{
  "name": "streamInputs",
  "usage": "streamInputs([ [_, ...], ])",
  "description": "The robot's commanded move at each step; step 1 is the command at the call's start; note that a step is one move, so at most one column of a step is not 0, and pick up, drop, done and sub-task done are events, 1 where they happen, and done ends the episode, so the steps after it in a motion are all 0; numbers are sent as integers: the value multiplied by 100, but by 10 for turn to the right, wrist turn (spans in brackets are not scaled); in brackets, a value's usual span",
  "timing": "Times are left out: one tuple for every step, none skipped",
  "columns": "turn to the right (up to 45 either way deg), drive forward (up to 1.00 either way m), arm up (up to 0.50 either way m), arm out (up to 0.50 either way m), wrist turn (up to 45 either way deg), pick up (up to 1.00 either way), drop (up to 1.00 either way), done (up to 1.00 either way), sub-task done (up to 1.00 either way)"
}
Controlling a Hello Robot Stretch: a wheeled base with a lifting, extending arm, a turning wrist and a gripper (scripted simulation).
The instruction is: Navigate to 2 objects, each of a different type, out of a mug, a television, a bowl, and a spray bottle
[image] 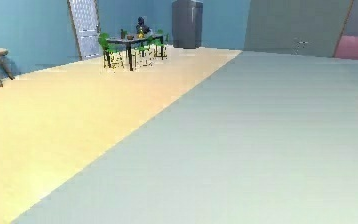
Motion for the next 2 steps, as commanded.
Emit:
streamInputs([
  [0, 100, 0, 0, 0, 0, 0, 0, 0],
  [0, 100, 0, 0, 0, 0, 0, 0, 0],
])
